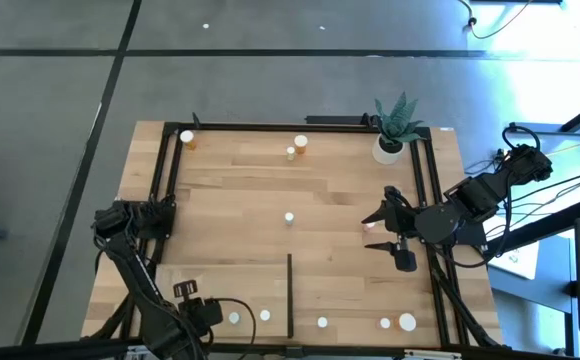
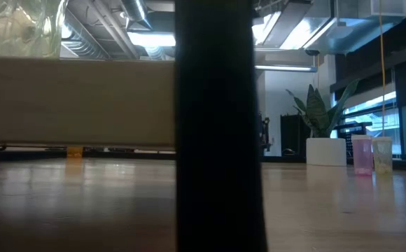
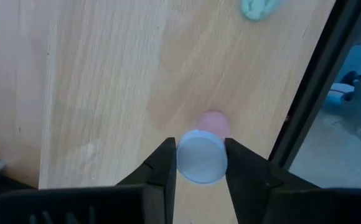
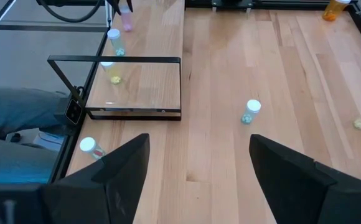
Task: Pick and place medicine bottles onto shelf by color
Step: Put the left pink pill bottle on the shelf, then put the top left orange pill bottle on the shelf
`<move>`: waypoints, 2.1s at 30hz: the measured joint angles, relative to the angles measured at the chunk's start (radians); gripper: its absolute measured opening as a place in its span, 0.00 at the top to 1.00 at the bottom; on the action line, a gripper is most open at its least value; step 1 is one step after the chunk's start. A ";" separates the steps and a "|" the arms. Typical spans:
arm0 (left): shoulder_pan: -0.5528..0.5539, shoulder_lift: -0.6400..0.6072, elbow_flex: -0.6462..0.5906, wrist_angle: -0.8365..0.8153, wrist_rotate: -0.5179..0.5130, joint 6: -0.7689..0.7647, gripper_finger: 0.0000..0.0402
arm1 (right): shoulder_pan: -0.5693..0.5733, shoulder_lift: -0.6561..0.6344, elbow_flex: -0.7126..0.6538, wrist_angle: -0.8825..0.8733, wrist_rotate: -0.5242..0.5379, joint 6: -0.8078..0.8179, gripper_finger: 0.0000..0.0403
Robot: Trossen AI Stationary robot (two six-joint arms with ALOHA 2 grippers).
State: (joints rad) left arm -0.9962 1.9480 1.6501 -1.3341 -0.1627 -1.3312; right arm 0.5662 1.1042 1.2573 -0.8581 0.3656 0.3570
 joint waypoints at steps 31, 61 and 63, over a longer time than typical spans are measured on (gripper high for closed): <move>0.001 0.000 0.000 0.003 -0.003 0.003 0.58 | 0.000 0.000 0.000 0.000 0.000 -0.002 0.31; 0.005 -0.011 0.032 -0.023 -0.009 0.061 0.56 | 0.000 0.000 0.000 0.000 0.000 0.001 0.31; 0.006 -0.011 0.051 -0.030 -0.009 0.070 0.56 | 0.000 0.000 0.000 0.000 0.000 0.000 0.31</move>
State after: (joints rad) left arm -0.9905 1.9369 1.7013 -1.3646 -0.1715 -1.2616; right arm 0.5663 1.1038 1.2572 -0.8579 0.3660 0.3574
